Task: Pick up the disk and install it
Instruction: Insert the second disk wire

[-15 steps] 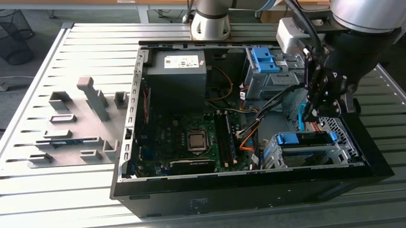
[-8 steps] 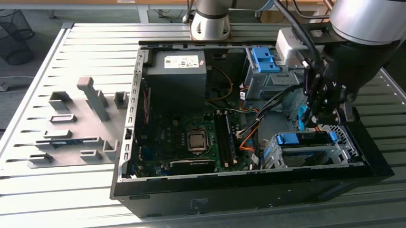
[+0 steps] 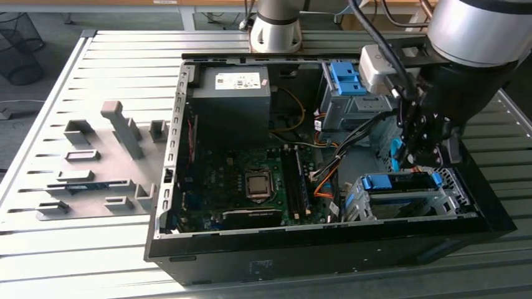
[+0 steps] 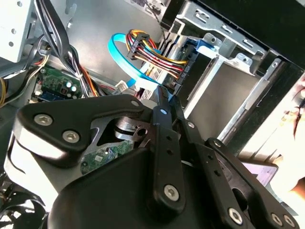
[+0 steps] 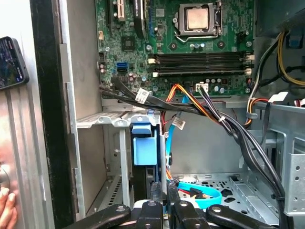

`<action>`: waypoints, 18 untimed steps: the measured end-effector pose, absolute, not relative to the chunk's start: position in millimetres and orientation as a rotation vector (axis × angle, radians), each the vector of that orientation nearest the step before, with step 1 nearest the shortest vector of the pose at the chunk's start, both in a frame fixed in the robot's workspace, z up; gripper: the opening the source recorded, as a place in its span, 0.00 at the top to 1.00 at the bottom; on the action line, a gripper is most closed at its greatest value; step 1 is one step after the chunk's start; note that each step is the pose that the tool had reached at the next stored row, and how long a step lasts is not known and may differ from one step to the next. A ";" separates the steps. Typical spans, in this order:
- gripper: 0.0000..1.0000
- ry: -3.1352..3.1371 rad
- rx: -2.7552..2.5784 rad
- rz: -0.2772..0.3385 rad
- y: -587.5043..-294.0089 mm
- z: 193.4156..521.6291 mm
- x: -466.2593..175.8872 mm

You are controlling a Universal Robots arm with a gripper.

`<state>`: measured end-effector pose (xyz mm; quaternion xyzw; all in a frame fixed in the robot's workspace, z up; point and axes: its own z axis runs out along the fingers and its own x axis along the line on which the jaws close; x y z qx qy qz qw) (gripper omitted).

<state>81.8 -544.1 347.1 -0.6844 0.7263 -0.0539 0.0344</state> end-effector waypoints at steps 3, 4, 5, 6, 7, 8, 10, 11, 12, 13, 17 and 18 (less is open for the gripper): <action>0.84 2.226 -2.097 -0.149 -546.9 344.2 81.2; 0.84 2.224 -2.096 -0.146 -548.0 343.1 81.2; 0.84 2.223 -2.096 -0.144 -549.2 342.0 81.2; 0.84 2.221 -2.098 -0.143 -550.0 340.9 81.2; 0.84 2.217 -2.101 -0.143 -551.0 339.9 81.2; 0.84 2.211 -2.107 -0.143 -551.6 339.0 81.2; 0.84 2.200 -2.119 -0.142 -552.5 338.5 81.2; 0.84 2.197 -2.121 -0.142 -552.5 338.3 81.2; 0.84 2.197 -2.122 -0.142 -552.5 338.3 81.2; 0.84 2.197 -2.122 -0.142 -552.7 338.0 81.2; 0.84 2.194 -2.119 -0.135 -553.9 336.4 81.2; 0.84 2.193 -2.118 -0.133 -554.3 336.0 81.2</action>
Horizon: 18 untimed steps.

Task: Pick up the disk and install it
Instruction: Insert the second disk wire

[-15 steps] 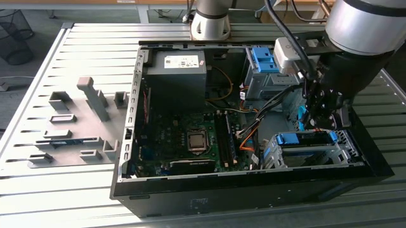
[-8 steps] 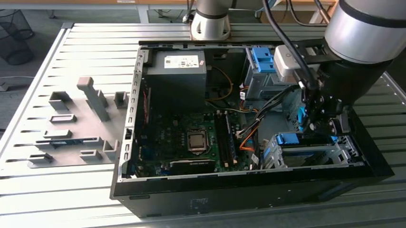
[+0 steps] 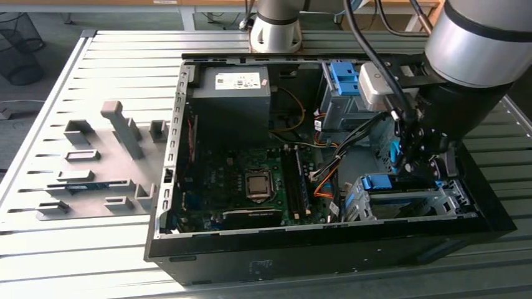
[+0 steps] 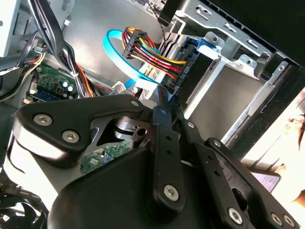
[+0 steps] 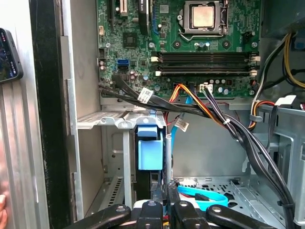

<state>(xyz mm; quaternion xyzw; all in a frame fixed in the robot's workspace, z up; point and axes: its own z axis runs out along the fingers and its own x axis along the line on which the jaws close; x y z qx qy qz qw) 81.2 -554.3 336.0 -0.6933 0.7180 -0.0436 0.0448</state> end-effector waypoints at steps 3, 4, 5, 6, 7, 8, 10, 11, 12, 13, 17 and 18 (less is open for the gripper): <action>0.84 2.192 -2.117 -0.131 -556.1 334.8 81.2; 0.84 2.192 -2.116 -0.130 -556.5 334.4 81.2; 0.84 2.192 -2.116 -0.129 -557.2 334.1 81.2; 0.84 2.191 -2.115 -0.127 -557.9 333.7 81.2; 0.84 2.191 -2.114 -0.125 -558.2 333.5 81.2; 0.84 2.190 -2.113 -0.123 -558.3 333.4 81.3; 0.84 2.188 -2.111 -0.118 -558.5 333.0 81.9; 0.84 2.188 -2.110 -0.117 -558.5 332.9 82.1; 0.84 2.187 -2.110 -0.116 -558.8 332.6 82.1; 0.84 2.187 -2.109 -0.115 -559.2 332.4 82.1; 0.84 2.186 -2.108 -0.112 -560.6 331.3 82.2; 0.84 2.185 -2.107 -0.111 -560.7 331.1 82.2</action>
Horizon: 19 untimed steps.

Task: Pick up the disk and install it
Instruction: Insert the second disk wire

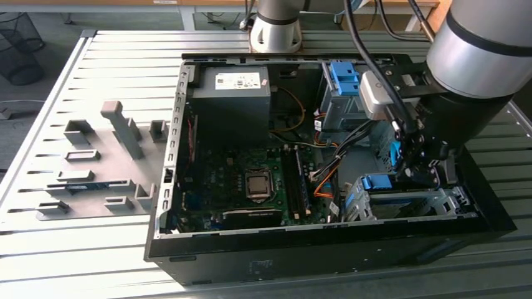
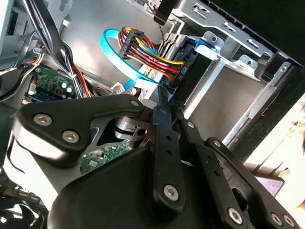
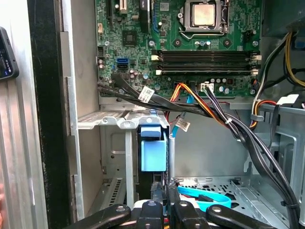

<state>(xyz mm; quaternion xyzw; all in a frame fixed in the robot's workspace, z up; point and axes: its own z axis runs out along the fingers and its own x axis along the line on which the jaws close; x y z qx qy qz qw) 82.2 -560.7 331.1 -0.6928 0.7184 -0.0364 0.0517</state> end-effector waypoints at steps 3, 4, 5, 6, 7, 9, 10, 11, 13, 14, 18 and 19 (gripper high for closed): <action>0.84 2.185 -2.107 -0.109 -561.6 329.4 82.2; 0.84 2.185 -2.107 -0.109 -561.9 328.8 82.2; 0.84 2.185 -2.107 -0.109 -562.3 328.2 82.2; 0.84 2.185 -2.107 -0.109 -562.7 327.3 82.2; 0.84 2.185 -2.107 -0.110 -563.0 327.0 82.2; 0.84 2.185 -2.107 -0.109 -563.1 326.7 82.2; 0.84 2.185 -2.107 -0.109 -563.3 326.5 82.2; 0.84 2.185 -2.107 -0.109 -563.3 326.5 82.2; 0.83 2.185 -2.107 -0.109 -563.4 326.7 82.2; 0.83 2.185 -2.106 -0.109 -563.4 328.2 82.2; 0.76 2.185 -2.107 -0.109 -563.4 339.9 82.2; 0.76 2.185 -2.107 -0.109 -563.3 343.5 82.2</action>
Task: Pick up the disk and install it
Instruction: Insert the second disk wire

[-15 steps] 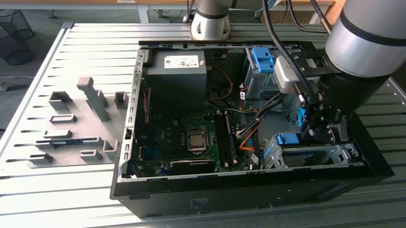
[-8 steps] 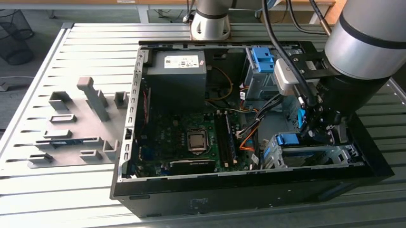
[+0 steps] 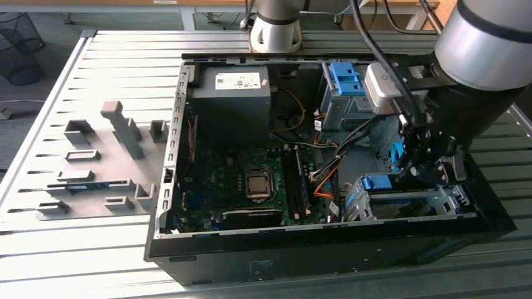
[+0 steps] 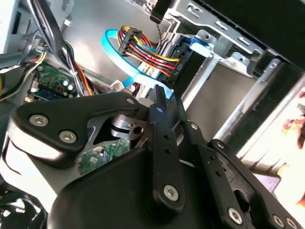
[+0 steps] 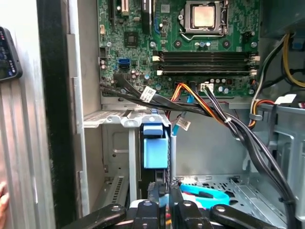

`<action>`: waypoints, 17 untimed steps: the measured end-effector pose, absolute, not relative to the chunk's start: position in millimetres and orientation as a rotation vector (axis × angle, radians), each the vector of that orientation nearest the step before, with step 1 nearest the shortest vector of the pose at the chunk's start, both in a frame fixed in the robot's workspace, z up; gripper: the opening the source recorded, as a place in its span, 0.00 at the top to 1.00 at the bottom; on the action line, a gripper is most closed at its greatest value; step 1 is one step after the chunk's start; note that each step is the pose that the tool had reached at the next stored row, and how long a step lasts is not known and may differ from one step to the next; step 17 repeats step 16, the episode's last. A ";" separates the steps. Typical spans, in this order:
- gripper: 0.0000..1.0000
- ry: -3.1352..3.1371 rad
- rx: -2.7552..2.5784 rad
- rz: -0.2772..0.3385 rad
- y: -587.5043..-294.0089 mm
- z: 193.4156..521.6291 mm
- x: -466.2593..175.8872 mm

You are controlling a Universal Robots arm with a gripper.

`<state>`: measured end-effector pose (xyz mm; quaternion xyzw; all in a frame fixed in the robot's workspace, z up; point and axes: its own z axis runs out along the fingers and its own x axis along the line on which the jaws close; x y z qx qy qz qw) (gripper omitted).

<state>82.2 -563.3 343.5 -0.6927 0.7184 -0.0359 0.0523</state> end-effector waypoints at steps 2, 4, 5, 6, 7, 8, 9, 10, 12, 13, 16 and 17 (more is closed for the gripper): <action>0.76 2.185 -2.107 -0.109 -563.3 349.5 82.2; 0.78 2.185 -2.107 -0.109 -563.3 351.8 82.2; 0.84 2.185 -2.106 -0.109 -563.3 351.7 82.2; 0.84 2.185 -2.106 -0.109 -563.3 351.8 82.2; 0.89 2.185 -2.107 -0.109 -563.3 351.8 82.2; 0.89 2.185 -2.107 -0.109 -563.3 351.9 82.2; 0.89 2.185 -2.107 -0.109 -563.3 352.0 82.2; 0.89 2.185 -2.107 -0.109 -563.3 352.0 82.2; 0.89 2.185 -2.107 -0.109 -563.3 352.0 82.2; 0.89 2.185 -2.107 -0.109 -563.3 352.1 82.2; 0.89 2.185 -2.107 -0.109 -563.3 352.1 82.2; 0.89 2.185 -2.107 -0.109 -563.3 352.1 82.2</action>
